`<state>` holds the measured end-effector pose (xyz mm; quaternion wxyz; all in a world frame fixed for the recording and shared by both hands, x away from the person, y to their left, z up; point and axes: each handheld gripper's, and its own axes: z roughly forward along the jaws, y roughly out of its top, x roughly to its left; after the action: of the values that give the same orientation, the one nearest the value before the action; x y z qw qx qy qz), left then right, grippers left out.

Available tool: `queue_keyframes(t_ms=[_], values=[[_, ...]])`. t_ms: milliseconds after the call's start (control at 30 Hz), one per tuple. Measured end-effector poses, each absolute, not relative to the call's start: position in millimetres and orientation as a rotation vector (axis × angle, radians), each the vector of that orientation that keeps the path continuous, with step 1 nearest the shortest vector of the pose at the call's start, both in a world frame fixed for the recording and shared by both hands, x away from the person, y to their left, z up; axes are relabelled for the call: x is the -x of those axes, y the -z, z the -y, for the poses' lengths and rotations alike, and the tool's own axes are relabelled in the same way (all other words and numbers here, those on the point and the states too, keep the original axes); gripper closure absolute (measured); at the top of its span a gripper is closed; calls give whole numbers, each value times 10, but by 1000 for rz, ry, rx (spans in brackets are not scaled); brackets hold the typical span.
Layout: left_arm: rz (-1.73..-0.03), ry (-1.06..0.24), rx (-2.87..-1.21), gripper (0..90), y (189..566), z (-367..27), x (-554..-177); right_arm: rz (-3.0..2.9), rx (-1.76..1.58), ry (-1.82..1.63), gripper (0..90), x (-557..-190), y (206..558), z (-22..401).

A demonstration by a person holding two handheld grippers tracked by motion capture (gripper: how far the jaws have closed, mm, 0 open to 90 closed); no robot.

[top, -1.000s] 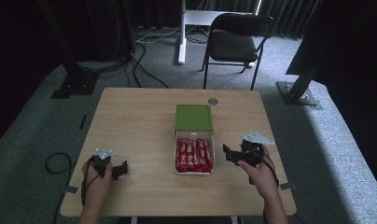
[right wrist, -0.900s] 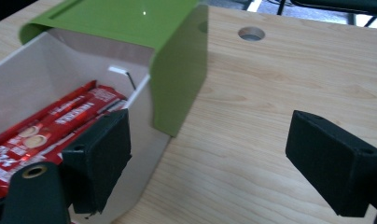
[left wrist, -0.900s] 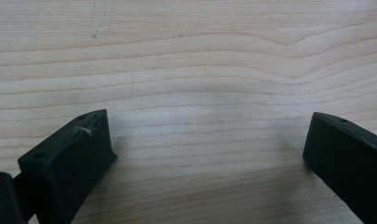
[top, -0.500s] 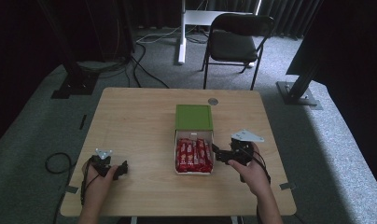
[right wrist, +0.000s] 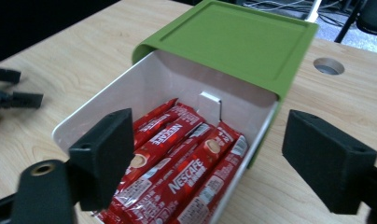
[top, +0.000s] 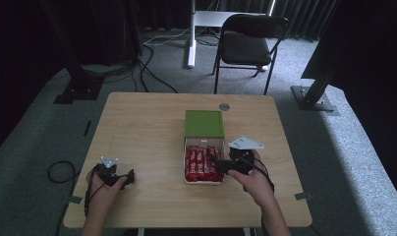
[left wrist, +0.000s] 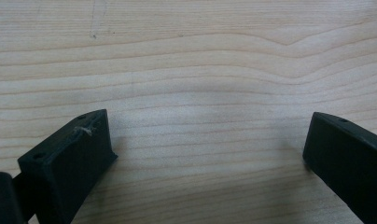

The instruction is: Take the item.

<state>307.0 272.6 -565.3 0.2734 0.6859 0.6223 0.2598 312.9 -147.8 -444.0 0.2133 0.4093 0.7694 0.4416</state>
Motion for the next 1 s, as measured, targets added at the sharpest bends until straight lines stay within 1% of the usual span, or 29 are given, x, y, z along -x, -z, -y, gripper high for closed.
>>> queue_keyframes(t_ms=[67, 133, 233, 467, 600, 767, 867, 1000], values=[[-1674, -699, -1845, 19, 5653, -2726, -3070, -2154, -1118, -1216, 177, -3128, 4446, 1429], [-1675, -699, -1843, 19, 5653, -2725, -3071, -2167, -1115, -1204, 225, -3125, 4458, 1385], [-1674, -699, -1846, 19, 5652, -2726, -3070, -2184, -1087, -1200, 246, -3124, 4479, 1329], [-1675, -699, -1843, 19, 5653, -2725, -3071, -2243, -1060, -1212, 260, -3080, 4540, 1163], [-1674, -699, -1843, 19, 5653, -2725, -3071, -2256, -1059, -1196, 312, -3060, 4597, 1074], [-1674, -699, -1843, 19, 5653, -2725, -3070, -2265, -1069, -1181, 325, -3047, 4652, 1020], [-1674, -699, -1843, 19, 5653, -2725, -3070, -2286, -1069, -1164, 357, -3024, 4708, 973], [-1674, -699, -1843, 19, 5653, -2724, -3070, -2291, -1082, -1157, 357, -3004, 4760, 924]])
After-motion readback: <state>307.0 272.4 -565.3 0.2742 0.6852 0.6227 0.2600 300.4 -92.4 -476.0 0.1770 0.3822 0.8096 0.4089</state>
